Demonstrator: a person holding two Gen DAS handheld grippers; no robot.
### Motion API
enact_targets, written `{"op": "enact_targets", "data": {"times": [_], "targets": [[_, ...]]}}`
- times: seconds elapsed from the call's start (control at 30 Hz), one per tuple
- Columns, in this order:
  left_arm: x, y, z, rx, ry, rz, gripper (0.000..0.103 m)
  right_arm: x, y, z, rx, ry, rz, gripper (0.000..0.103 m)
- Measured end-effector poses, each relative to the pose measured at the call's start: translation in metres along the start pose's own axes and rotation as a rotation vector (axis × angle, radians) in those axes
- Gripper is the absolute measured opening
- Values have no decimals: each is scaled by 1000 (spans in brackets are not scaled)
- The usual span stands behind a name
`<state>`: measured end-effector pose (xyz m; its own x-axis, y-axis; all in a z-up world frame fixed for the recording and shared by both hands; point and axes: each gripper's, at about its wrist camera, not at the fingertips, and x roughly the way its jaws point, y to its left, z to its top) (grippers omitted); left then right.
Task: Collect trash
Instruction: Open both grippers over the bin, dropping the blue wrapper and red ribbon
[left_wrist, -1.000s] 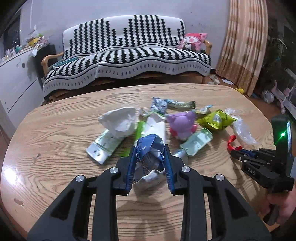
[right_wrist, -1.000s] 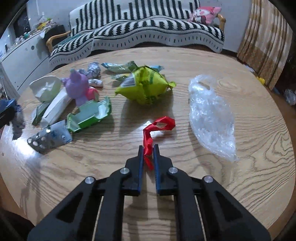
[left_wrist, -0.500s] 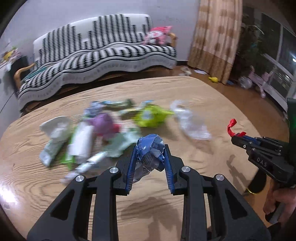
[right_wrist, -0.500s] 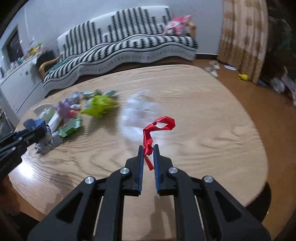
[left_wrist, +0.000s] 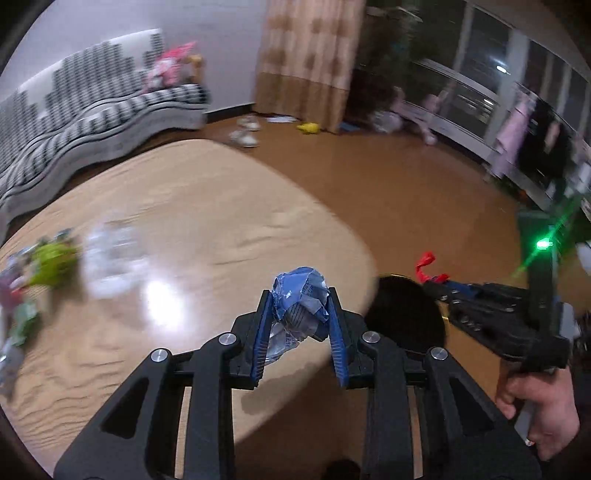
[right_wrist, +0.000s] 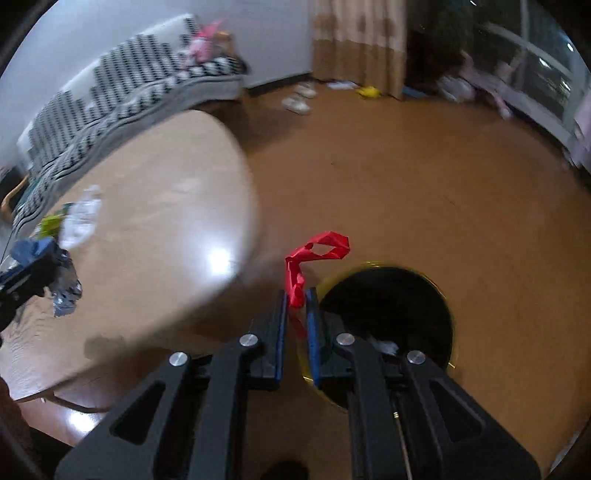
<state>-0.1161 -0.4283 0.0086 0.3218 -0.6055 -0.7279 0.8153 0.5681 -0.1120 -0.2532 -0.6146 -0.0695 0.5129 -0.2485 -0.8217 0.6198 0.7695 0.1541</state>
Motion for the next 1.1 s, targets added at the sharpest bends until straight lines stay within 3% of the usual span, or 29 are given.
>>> {"op": "enact_targets", "data": {"times": [0.17,0.3,0.6,1.1], "targets": [[35,-59,-4,85,31,-73,28,18,-68,-20,105,88,-15,11],[55,-80,-4,117,52,-95,28,29,-97,-30,147,137,-14,11],[88,-95,1,114,91,-101,28,36,-96,-24,145,143,-17,11],[97,-104,1,118,103,-103,28,42,-97,-23,149,143,-27,11]]}}
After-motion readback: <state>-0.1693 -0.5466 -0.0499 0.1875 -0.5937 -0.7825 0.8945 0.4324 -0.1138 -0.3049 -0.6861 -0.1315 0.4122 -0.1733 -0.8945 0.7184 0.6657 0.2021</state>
